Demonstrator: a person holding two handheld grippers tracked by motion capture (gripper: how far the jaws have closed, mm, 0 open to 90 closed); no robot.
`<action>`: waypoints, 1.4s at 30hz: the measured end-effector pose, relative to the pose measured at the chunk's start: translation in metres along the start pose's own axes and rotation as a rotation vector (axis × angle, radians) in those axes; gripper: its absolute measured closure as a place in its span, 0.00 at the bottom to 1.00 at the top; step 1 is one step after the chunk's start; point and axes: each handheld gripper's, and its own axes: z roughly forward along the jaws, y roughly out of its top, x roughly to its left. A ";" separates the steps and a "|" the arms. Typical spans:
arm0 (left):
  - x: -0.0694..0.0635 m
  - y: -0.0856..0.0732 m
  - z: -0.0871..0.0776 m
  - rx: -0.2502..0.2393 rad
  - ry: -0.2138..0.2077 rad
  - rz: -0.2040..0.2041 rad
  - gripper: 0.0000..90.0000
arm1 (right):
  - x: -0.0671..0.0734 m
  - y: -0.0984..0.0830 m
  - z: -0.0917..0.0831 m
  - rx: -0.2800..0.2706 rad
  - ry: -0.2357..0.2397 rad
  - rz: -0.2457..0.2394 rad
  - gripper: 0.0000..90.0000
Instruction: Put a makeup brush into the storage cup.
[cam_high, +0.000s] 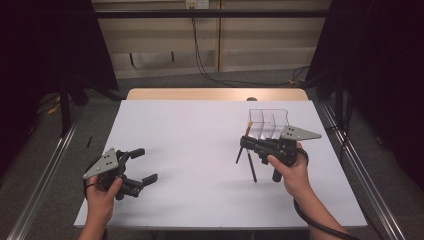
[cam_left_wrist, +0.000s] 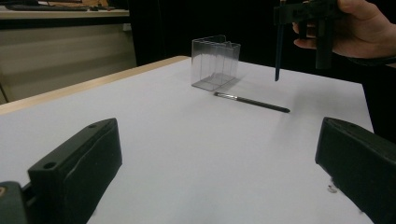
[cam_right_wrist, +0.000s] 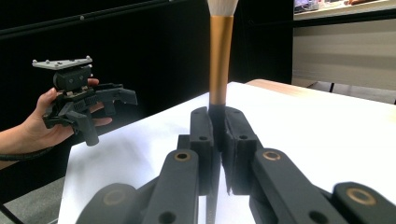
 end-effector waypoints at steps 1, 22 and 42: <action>0.000 0.000 -0.001 0.002 0.004 0.005 0.00 | 0.000 0.000 0.000 0.002 0.000 0.000 0.93; 0.004 -0.007 -0.010 0.005 0.036 0.013 0.00 | -0.007 0.006 -0.004 0.008 -0.021 -0.016 0.93; 0.002 -0.009 -0.012 0.002 0.035 0.006 0.00 | -0.026 0.028 -0.016 0.023 -0.083 -0.054 0.93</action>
